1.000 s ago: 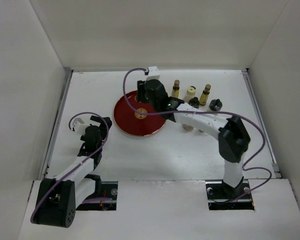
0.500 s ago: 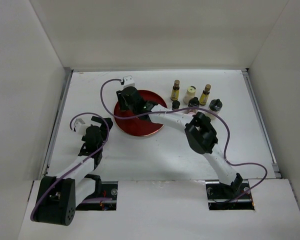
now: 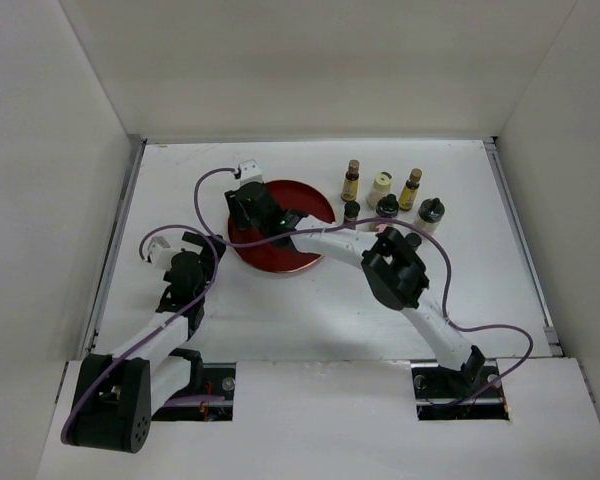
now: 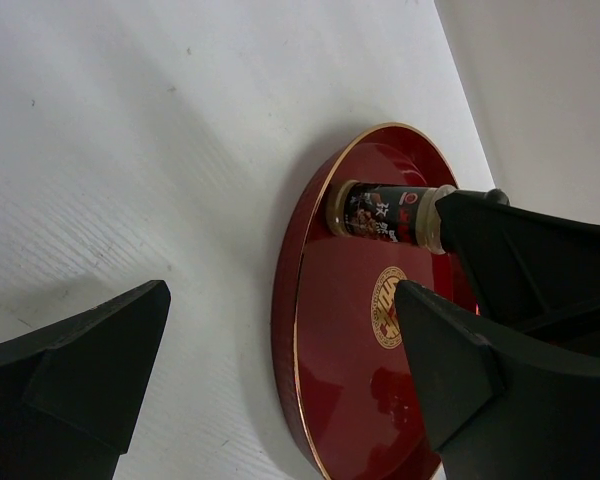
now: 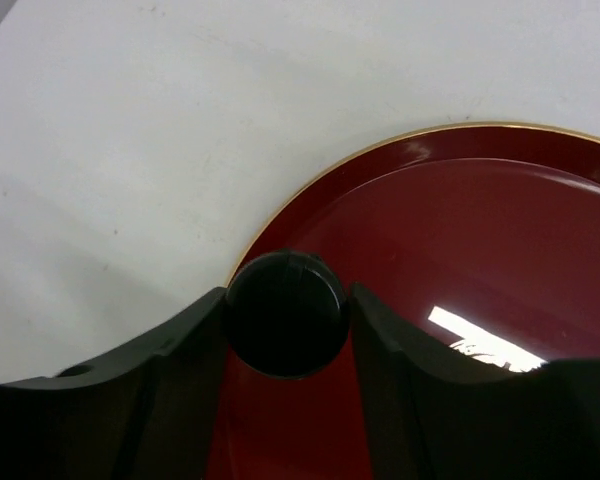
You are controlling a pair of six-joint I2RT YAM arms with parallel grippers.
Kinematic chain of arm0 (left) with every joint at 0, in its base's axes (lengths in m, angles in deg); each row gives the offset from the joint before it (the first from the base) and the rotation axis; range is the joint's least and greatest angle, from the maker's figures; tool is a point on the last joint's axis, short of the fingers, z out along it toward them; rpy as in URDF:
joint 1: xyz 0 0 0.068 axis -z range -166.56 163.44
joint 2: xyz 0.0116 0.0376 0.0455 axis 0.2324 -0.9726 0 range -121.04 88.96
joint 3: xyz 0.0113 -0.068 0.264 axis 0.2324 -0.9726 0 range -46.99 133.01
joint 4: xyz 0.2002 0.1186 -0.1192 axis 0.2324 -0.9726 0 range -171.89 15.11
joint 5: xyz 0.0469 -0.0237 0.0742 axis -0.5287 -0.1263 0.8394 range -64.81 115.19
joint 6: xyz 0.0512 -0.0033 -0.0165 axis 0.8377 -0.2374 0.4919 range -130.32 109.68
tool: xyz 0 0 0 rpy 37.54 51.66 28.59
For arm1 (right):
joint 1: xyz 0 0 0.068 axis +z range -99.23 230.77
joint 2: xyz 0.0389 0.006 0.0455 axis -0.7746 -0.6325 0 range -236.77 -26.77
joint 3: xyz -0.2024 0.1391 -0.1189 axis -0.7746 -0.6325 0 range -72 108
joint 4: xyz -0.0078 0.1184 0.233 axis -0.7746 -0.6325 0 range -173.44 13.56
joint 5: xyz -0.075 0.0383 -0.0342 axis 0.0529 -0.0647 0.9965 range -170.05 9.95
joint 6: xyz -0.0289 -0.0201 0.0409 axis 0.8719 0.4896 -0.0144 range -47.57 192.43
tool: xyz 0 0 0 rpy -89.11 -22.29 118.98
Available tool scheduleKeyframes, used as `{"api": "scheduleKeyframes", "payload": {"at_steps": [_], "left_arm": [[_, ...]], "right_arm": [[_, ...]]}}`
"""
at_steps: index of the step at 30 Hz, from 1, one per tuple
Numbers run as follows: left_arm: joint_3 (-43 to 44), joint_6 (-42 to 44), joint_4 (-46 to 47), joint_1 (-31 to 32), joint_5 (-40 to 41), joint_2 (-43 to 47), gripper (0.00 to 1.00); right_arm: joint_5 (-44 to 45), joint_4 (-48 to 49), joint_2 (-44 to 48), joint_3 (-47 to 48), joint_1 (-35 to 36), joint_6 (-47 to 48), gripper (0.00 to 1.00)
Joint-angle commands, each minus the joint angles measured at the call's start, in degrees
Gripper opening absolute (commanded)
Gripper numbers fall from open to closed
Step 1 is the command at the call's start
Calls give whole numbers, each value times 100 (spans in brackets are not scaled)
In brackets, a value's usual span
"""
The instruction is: Organize the condiment bottles
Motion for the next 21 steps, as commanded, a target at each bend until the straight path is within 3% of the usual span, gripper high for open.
{"api": "scheduleKeyframes", "payload": {"at_steps": [1, 3, 6, 14, 17, 21], "left_arm": [[-33, -45, 315, -54, -69, 168, 100], [-42, -27, 315, -37, -25, 230, 100], [-59, -36, 315, -63, -16, 168, 100], [-51, 8, 315, 7, 19, 256, 100], [-50, 25, 324, 16, 45, 291, 100], [-33, -10, 324, -2, -25, 168, 100]], "right_arm": [[-5, 252, 115, -50, 95, -49, 59], [-58, 393, 282, -182, 95, -189, 71], [-67, 559, 677, -384, 95, -277, 77], [-225, 1552, 2346, -1946, -255, -699, 77], [-164, 1746, 2926, -2606, -414, -656, 71], [99, 1572, 3525, -3345, -800, -507, 46]]}}
